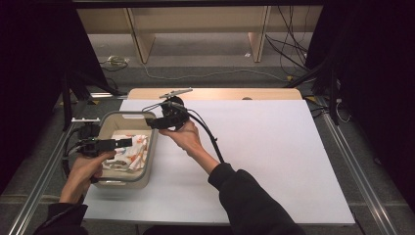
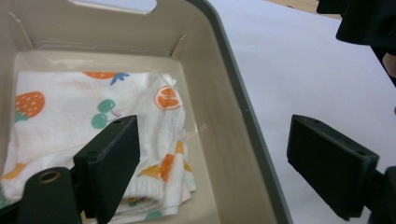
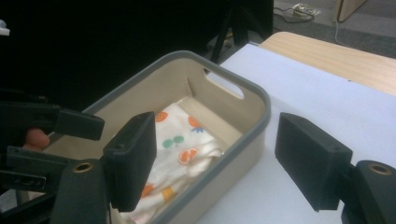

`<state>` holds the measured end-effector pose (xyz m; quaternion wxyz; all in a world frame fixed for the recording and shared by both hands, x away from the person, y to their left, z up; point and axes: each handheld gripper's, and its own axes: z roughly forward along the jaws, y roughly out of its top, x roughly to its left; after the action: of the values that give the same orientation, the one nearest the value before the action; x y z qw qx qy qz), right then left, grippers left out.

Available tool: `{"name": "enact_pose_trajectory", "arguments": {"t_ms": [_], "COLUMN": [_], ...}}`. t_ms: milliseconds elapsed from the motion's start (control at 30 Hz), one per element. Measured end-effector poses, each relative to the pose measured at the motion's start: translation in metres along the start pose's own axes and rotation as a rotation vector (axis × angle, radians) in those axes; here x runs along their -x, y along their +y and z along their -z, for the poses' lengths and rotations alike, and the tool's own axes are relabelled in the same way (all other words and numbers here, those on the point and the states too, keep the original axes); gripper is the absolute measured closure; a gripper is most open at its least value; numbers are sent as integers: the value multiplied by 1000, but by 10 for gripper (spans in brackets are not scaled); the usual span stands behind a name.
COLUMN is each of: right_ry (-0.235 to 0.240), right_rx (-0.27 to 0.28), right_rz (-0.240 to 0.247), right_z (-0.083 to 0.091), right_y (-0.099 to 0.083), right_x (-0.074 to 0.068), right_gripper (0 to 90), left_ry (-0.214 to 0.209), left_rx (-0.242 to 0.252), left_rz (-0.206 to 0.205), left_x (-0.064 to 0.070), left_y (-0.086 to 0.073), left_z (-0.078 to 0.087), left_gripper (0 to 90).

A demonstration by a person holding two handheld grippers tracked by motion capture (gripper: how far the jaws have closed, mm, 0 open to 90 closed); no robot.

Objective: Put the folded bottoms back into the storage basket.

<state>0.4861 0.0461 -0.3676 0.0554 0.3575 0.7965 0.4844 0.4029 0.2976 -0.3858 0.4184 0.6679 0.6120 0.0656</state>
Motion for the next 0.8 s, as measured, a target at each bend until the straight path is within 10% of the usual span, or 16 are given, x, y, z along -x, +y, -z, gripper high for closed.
{"name": "enact_pose_trajectory", "arguments": {"t_ms": [800], "right_ry": [-45], "right_rx": [37], "right_rz": [-2], "right_z": [40], "right_y": [-15], "right_x": [27], "right_gripper": [302], "left_ry": [-55], "left_rx": [29], "left_rz": [-103], "left_x": [42], "left_y": [-2], "left_z": [-15], "left_gripper": [159]}}
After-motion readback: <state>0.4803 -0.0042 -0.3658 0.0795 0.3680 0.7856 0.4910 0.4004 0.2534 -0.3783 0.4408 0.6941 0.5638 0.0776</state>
